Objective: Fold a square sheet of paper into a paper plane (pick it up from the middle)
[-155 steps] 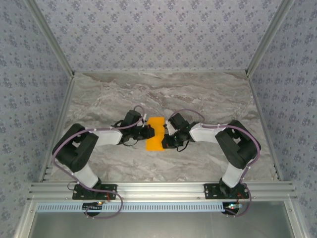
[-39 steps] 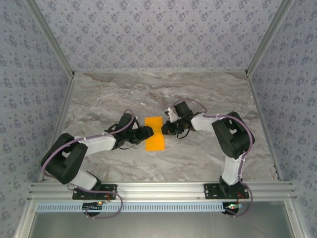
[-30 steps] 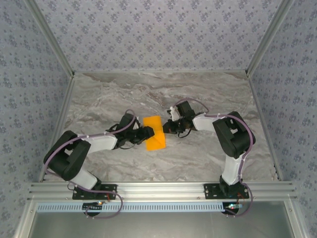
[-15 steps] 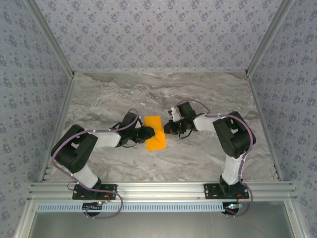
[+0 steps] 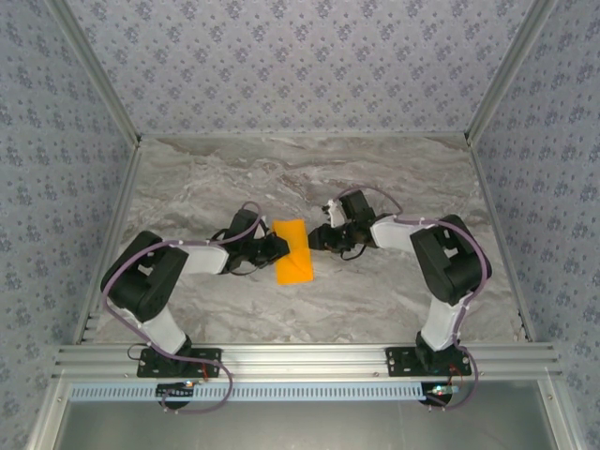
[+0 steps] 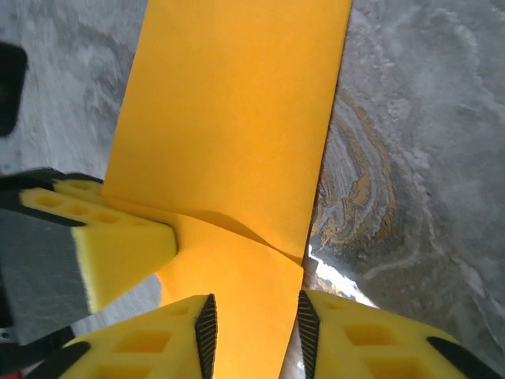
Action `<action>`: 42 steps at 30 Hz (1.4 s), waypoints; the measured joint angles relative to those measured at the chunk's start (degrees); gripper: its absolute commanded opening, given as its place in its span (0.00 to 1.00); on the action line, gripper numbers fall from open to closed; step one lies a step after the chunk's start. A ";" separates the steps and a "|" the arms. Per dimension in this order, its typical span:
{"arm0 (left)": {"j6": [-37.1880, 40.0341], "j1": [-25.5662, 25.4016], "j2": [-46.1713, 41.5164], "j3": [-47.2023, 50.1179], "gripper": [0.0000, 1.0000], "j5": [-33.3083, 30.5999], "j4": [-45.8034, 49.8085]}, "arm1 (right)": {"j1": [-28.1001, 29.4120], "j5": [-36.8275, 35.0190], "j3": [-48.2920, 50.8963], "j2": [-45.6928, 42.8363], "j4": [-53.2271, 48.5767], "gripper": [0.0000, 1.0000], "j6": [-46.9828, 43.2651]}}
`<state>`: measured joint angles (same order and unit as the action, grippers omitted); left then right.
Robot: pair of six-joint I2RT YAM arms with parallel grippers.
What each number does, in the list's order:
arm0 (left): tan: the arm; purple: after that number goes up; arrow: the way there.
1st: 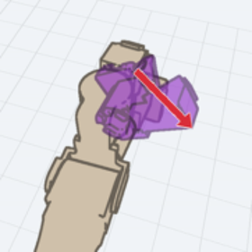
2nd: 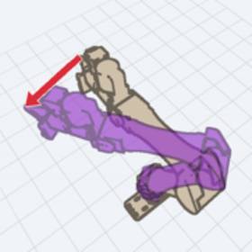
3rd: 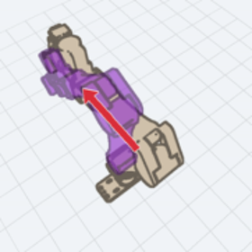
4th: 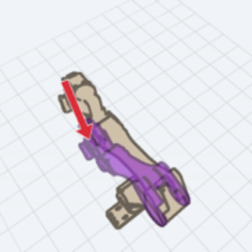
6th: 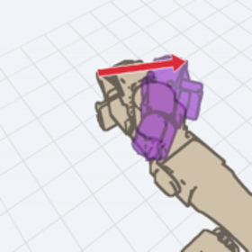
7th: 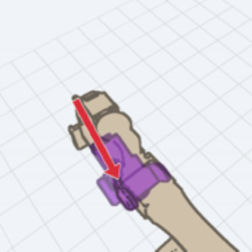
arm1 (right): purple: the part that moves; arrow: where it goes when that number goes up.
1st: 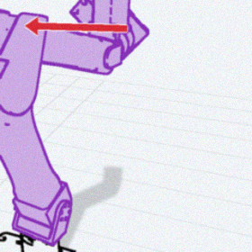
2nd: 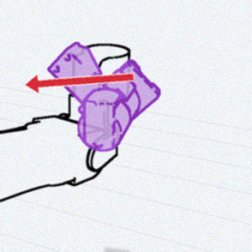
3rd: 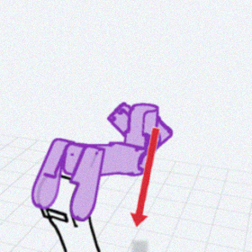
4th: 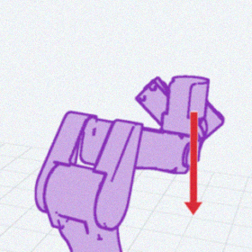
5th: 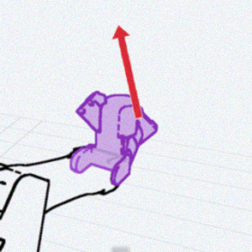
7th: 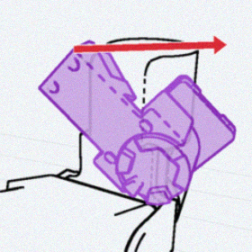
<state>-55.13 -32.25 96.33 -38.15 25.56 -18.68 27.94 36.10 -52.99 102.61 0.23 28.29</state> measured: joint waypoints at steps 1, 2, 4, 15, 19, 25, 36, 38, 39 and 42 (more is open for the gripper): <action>0.22 0.02 0.00 -0.02 0.13 0.02 0.02 | -0.09 -0.37 0.44 -0.90 -0.04 0.53 0.00; 0.39 0.15 0.00 -0.04 0.14 0.07 0.04 | -0.20 -0.98 0.98 -2.16 -0.26 0.56 0.37; 0.87 0.39 -0.02 -0.04 0.16 0.20 0.24 | -0.39 -2.34 1.92 -4.92 -0.83 0.59 0.92; 3.28 0.76 -1.09 -0.07 0.06 -0.11 2.67 | -0.61 -8.15 3.72 -15.61 -3.91 0.59 2.34; 4.70 0.76 -5.03 -0.42 0.06 -1.57 7.06 | -0.59 -9.62 5.20 -17.64 -5.62 0.59 2.82; 10.36 0.76 -15.78 -7.58 0.06 -8.07 25.86 | -0.57 -12.55 6.19 -22.23 -8.37 0.59 3.48; 25.97 -3.34 -24.17 -34.21 0.07 -38.82 63.98 | -0.42 -17.20 7.43 -27.96 -10.67 0.59 4.11; 27.15 -5.62 -22.58 -36.11 0.07 -46.10 67.95 | -0.42 -17.90 7.82 -28.24 -11.28 0.59 4.28; 27.39 -6.62 -21.24 -36.76 0.07 -49.55 69.66 | -0.42 -18.32 8.00 -28.37 -11.69 0.59 4.33; 27.61 -9.40 -14.73 -38.03 0.07 -59.63 73.90 | -0.42 -19.45 8.24 -28.72 -12.76 0.60 4.37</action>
<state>-27.53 -41.65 81.60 -76.18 -34.06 55.22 27.53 16.64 -44.75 73.89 -12.53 32.67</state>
